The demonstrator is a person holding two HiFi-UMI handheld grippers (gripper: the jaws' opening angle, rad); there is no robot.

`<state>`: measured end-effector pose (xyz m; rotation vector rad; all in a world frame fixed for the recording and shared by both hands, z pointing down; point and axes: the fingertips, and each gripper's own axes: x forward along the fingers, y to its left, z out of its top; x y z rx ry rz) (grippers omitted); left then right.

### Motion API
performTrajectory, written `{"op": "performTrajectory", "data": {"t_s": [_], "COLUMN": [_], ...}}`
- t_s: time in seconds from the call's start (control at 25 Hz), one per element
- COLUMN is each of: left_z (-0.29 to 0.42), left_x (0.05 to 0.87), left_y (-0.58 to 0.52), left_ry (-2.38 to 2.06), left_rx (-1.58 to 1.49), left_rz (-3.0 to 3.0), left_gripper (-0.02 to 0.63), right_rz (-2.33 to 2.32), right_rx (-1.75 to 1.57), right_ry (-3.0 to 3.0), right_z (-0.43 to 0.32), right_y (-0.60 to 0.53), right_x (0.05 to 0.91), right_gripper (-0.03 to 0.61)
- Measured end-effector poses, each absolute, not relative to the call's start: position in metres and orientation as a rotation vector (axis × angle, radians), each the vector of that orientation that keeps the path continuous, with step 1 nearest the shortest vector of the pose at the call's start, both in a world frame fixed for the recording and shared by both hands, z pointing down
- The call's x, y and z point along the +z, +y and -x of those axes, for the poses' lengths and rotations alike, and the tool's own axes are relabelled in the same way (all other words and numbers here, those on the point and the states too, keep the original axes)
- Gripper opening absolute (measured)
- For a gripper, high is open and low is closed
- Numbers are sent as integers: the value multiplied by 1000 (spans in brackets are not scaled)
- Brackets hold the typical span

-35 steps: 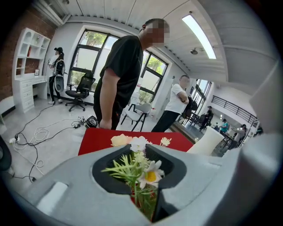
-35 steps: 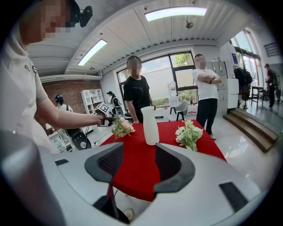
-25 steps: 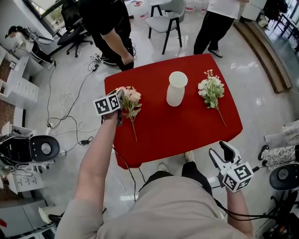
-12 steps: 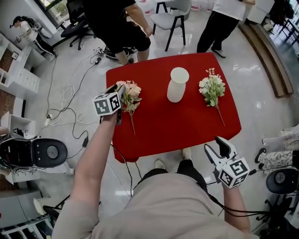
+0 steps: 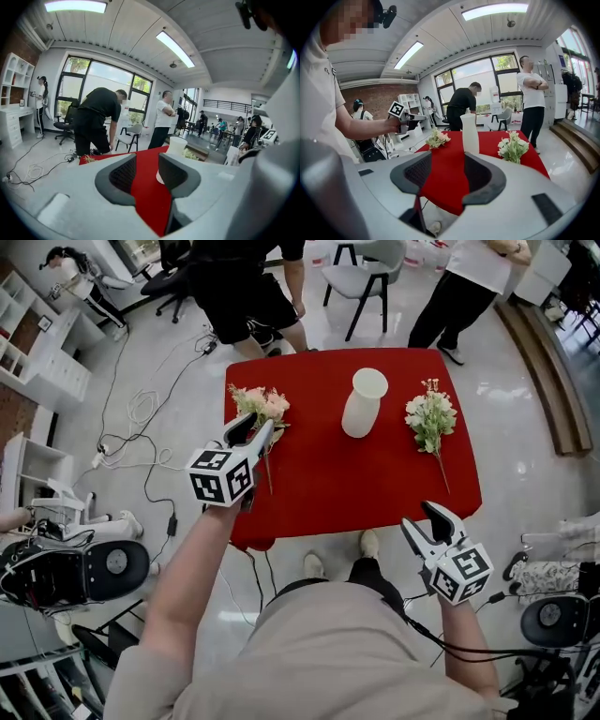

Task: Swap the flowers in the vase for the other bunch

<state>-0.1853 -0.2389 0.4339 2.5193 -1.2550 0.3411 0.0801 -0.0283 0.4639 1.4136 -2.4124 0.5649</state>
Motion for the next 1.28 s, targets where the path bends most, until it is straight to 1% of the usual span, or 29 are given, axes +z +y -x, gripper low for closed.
{"op": "performTrajectory", "data": {"t_s": [0.52, 0.88, 1.28], "left_z": [154, 125, 113], "left_x": [416, 420, 439], "left_y": [-113, -30, 18], "left_ry": [-1024, -860, -716], "left_rx": [250, 281, 276], "left_rz": [-2569, -2630, -2626], "left_gripper": [150, 150, 149], "right_rz": [-1316, -1327, -1342], "right_rx": [513, 511, 531], "right_ry": [-2481, -2485, -2467], "right_z": [-55, -44, -43], "right_y": [-24, -8, 8], "right_x": [456, 451, 454], "right_gripper": [204, 189, 189]}}
